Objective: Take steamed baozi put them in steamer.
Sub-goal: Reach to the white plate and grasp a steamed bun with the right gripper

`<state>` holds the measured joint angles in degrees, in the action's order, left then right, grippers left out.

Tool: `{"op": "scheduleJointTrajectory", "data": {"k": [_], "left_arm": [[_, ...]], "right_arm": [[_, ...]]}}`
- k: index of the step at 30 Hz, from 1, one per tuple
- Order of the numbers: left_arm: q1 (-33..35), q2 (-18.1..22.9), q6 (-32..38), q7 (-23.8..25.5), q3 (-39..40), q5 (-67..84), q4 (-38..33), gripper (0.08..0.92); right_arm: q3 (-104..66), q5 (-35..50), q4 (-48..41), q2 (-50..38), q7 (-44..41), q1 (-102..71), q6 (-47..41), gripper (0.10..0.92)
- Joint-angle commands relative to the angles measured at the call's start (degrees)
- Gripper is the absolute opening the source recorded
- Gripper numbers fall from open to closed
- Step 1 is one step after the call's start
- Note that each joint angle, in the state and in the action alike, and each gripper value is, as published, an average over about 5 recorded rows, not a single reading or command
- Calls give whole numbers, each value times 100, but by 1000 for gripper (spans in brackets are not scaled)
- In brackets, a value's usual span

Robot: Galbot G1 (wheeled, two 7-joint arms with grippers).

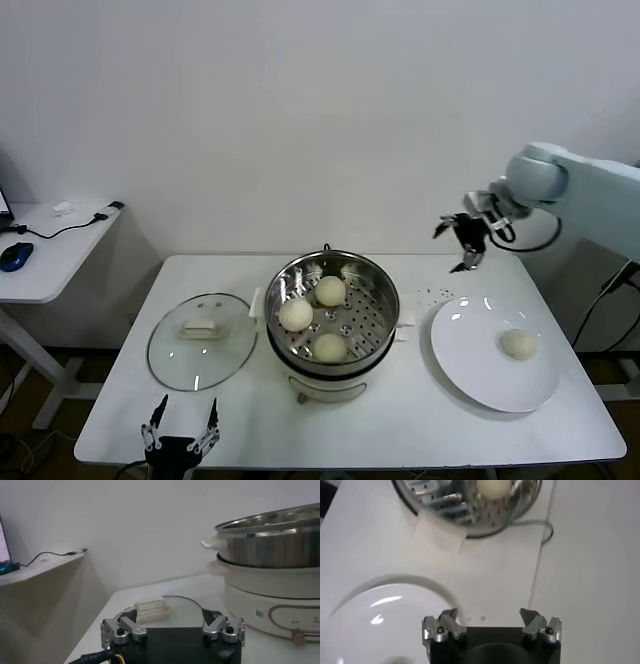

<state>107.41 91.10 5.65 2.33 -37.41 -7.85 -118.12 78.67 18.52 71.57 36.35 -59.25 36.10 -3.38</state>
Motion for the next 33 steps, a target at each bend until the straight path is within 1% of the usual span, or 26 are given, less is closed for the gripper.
{"op": "scheduleJointTrajectory", "data": {"k": [1,6,11,19,26,33], "left_arm": [[52,19,0,-4,-1,-21,-30,823],[59,38,-10,-10,5,-54,-29,823],[42,50,-23,-20,11,-99,13,823],[33,55,-22,-26,-12,-97,82,823],[21,56,-22,-28,-31,-95,175,823],[-16,56,-43,-29,-32,-106,237,823]], "right_arm": [[-2364,-1020,-707,-1192,-619,-2606,-294,823],[-3172,-1572,-1165,-1093,-837,-3422,103,823],[-3562,-1776,-1352,-970,-867,-3815,160,823],[-3687,-2080,-1839,-505,-813,-3956,300,823],[-3850,-2642,-2302,39,-813,-4039,599,823],[-3943,-2969,-2651,432,-782,-4074,785,823]]}}
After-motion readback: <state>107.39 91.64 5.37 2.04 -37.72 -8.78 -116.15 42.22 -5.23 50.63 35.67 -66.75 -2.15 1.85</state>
